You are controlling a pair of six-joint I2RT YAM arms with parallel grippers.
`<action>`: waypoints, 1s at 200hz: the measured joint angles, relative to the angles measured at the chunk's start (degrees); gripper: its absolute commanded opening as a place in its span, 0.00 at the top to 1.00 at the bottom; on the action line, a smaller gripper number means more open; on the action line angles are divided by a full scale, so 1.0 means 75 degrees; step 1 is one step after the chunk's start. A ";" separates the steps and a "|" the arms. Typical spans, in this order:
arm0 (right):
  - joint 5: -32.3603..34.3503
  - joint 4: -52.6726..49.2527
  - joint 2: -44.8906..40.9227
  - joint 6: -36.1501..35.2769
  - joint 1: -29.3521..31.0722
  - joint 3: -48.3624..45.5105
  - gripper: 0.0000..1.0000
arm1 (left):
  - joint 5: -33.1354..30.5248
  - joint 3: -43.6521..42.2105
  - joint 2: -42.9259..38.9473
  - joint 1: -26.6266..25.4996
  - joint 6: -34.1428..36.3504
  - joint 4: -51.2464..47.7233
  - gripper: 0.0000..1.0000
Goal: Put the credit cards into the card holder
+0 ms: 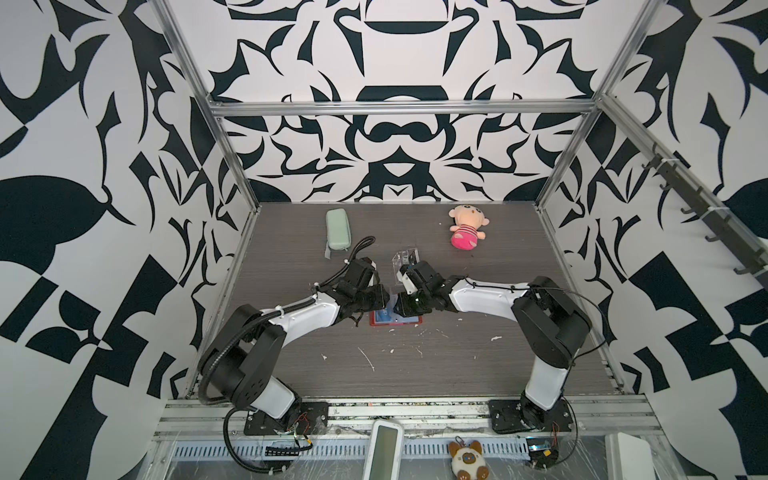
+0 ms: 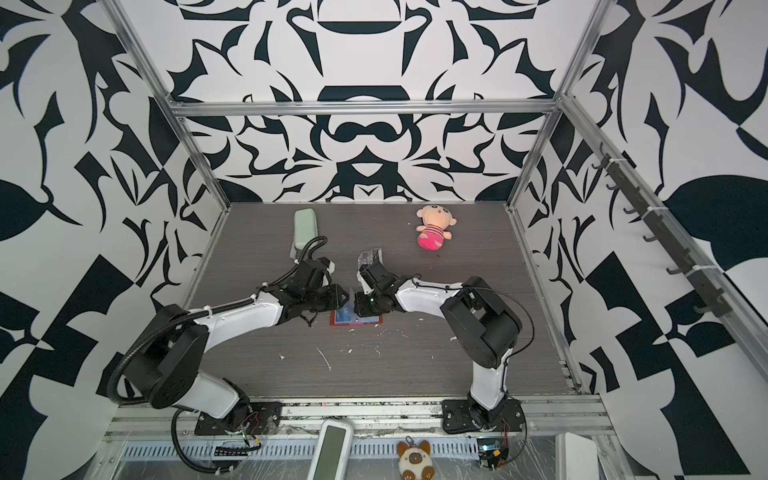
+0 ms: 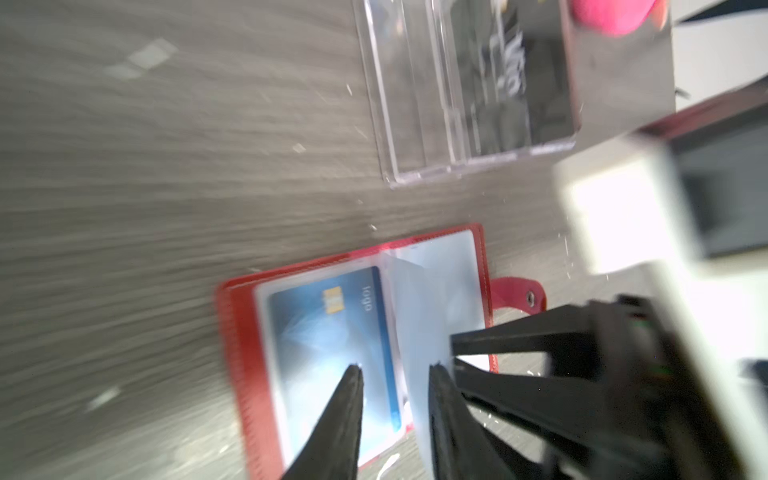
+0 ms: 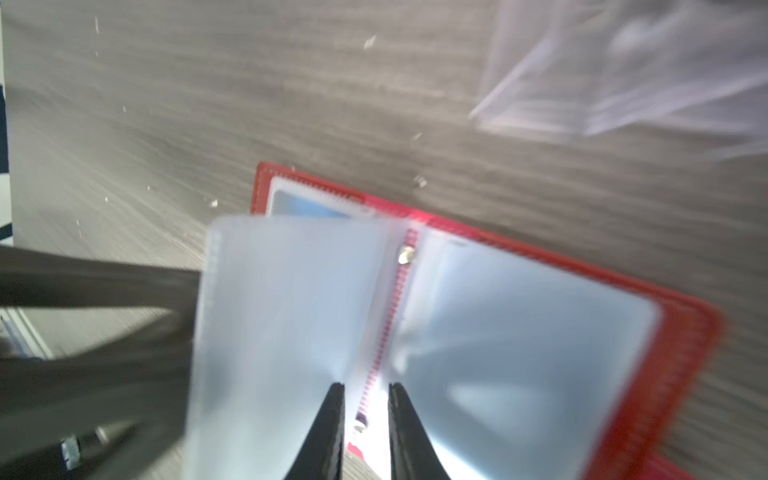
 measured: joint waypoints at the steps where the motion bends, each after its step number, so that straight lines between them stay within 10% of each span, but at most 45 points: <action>1: -0.0003 0.0000 0.0006 0.0000 0.0006 0.0003 0.76 | -0.0032 -0.0012 -0.0032 0.0000 0.0000 0.0003 0.69; 200: 0.1480 -0.1201 -0.1227 -0.0656 -0.0323 0.0487 0.67 | -0.0650 0.1547 0.0836 0.0067 0.0452 -0.1040 0.63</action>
